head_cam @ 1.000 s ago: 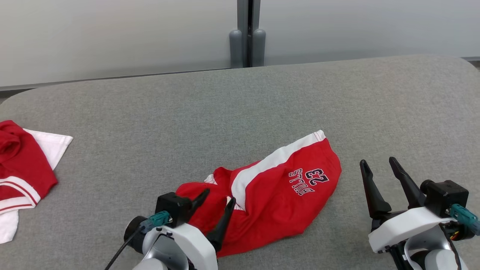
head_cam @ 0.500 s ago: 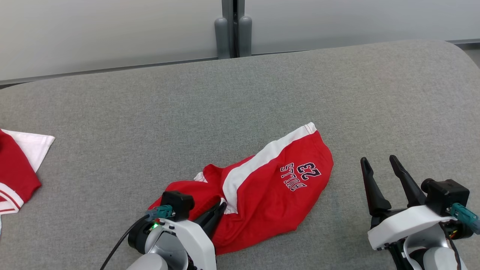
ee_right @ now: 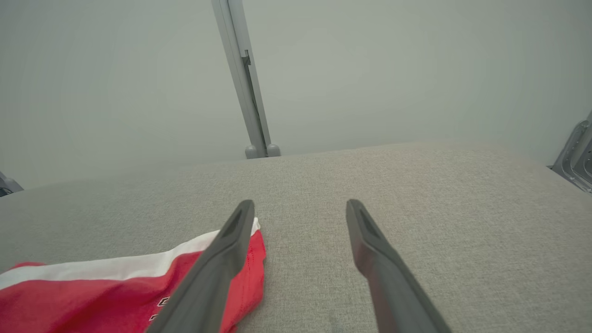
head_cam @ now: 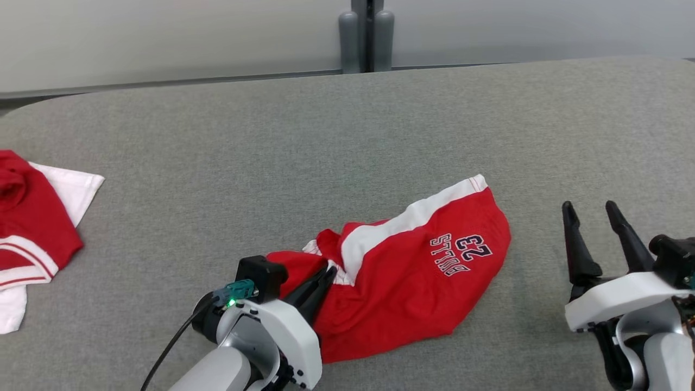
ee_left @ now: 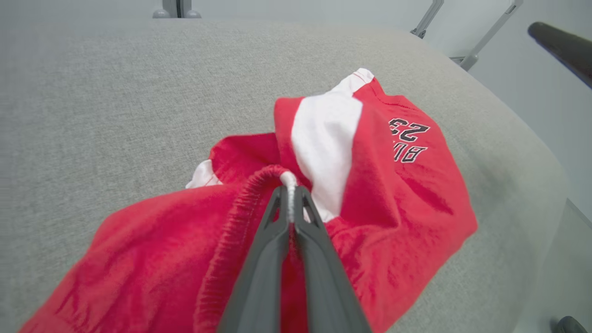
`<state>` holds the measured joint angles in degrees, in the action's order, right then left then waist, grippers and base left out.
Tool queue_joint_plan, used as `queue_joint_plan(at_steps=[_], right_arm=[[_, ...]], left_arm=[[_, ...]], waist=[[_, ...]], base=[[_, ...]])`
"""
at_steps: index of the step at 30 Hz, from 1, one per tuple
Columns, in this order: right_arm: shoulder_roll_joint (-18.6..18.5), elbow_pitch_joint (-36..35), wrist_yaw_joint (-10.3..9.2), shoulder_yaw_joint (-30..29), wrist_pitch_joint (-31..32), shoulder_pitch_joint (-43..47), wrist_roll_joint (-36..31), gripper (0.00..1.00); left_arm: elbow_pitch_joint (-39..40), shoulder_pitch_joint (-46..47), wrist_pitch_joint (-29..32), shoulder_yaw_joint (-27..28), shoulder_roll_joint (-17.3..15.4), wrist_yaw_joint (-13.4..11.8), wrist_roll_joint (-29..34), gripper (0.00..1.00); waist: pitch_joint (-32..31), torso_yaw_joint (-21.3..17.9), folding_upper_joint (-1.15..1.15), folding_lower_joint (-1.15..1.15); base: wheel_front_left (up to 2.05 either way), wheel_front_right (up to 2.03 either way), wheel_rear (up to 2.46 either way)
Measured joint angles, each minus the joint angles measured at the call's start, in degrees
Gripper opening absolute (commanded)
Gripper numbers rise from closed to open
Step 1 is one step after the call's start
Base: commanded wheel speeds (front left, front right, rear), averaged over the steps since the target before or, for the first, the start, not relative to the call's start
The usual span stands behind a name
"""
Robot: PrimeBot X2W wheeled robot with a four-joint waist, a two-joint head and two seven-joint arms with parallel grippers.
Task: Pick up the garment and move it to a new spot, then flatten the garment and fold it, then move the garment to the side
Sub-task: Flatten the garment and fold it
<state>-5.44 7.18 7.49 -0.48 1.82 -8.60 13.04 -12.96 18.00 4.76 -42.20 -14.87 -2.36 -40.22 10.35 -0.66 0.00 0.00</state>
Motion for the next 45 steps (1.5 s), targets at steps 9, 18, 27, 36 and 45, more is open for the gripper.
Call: queue_joint_plan(at_steps=[9,18,27,36,45], right_arm=[[-3.2,6.49,0.0,-1.62,0.99,-8.29,0.0,1.0],[-5.22,21.72,0.0,2.16,0.6,-17.03,0.87,1.0],[-6.42,28.91,0.0,8.26,0.9,-20.03,6.46,0.0],[-9.34,22.75,0.02,9.18,-9.35,-19.59,9.54,0.0],[-10.11,7.59,0.09,5.8,-12.39,-18.07,7.61,0.0]], left_arm=[[-0.41,4.4,-2.53,-0.09,2.88,0.55,1.15,0.0],[-3.68,7.33,-4.91,-0.83,5.33,2.32,1.48,0.0],[-5.12,7.78,-8.27,0.29,5.02,2.12,1.83,0.0],[0.14,7.78,-13.66,5.82,0.97,-2.45,2.7,0.0],[11.12,9.57,-15.18,9.98,-4.13,-6.39,5.59,0.0]], waist=[[4.62,5.94,0.0,0.0],[9.16,10.95,0.0,0.0],[8.7,10.63,0.0,0.0],[6.17,7.04,0.0,0.0],[3.17,3.37,0.0,0.0]], base=[[0.0,0.0,0.0],[0.0,0.0,0.0],[0.0,0.0,0.0],[0.0,0.0,0.0],[0.0,0.0,0.0]])
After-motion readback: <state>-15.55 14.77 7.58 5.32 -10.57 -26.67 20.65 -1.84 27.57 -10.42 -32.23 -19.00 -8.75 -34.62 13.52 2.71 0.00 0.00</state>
